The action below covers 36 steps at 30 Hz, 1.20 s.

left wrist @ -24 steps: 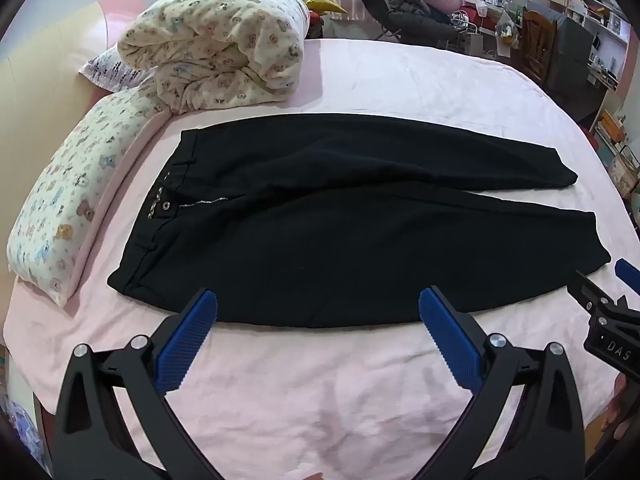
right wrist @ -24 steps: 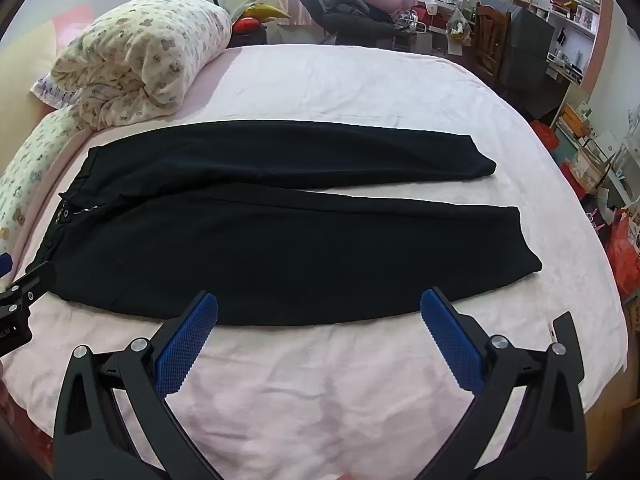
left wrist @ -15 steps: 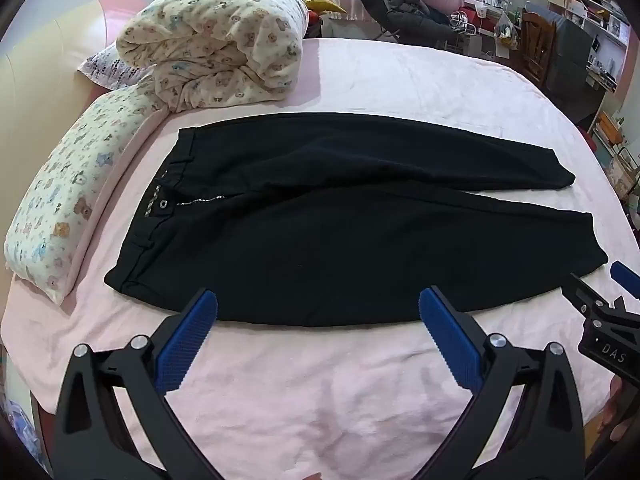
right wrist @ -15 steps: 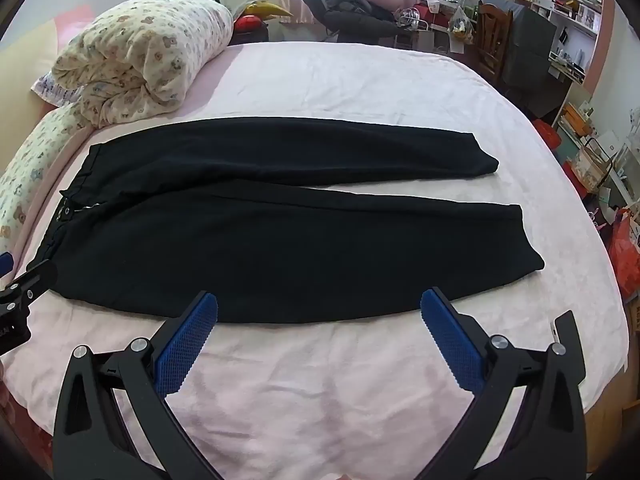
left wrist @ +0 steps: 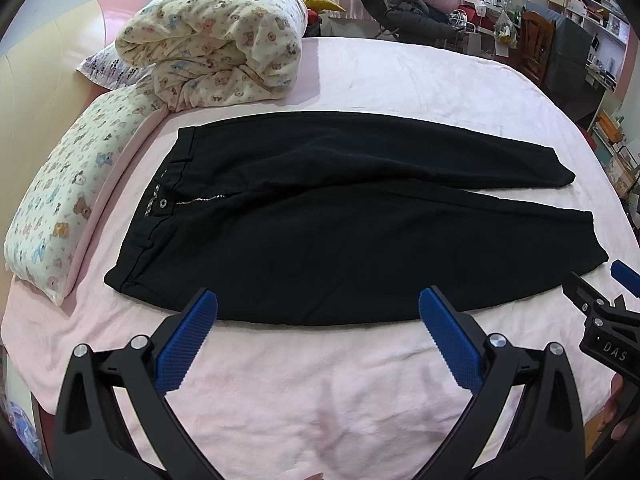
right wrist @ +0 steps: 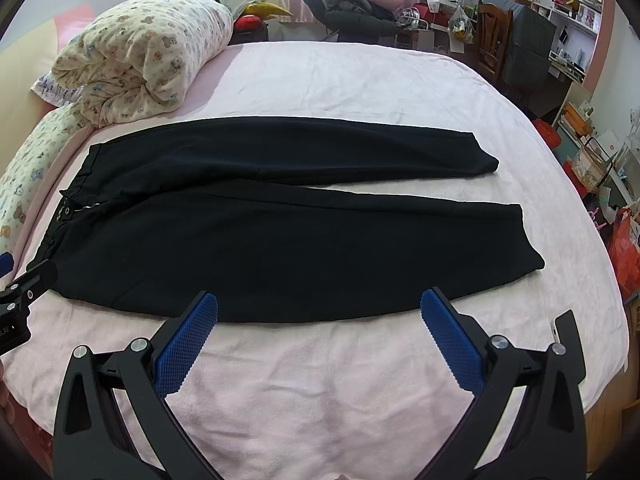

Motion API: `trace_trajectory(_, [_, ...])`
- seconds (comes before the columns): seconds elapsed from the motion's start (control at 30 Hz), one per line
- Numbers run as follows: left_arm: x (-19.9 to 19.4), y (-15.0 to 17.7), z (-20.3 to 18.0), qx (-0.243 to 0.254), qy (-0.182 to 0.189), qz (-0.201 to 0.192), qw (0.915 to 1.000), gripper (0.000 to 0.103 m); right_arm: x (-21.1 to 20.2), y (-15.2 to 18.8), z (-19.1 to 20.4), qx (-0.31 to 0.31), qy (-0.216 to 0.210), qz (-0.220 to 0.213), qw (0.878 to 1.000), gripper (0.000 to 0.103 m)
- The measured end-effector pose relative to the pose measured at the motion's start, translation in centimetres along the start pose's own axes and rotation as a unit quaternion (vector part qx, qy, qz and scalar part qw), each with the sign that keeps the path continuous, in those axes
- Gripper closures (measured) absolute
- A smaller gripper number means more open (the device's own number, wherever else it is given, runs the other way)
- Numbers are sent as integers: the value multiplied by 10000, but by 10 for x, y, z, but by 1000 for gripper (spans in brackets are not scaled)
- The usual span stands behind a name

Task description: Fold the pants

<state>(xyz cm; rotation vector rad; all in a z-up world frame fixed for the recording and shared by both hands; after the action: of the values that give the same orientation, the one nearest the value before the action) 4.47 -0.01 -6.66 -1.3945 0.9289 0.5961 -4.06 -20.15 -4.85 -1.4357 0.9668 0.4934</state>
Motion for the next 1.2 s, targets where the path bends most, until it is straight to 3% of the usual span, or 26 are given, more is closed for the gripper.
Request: trace_trajectory(1.2, [6, 1, 4, -73, -25, 73, 9999, 2, 5, -3, 2, 41, -70, 92, 9999, 1])
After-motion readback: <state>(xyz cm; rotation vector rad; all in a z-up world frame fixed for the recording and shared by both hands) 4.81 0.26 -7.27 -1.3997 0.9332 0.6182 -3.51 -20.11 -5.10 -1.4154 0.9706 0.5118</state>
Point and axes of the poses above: each gripper's, at about its wrist camera, not at the fingertips, and x roughly the way its jaws point, z to its left, y to its underside, the point moved 8 cm from there along x, roughly the way its jaws point, and after that the axes turned 9 degrees about y, right-handed, at the moved point
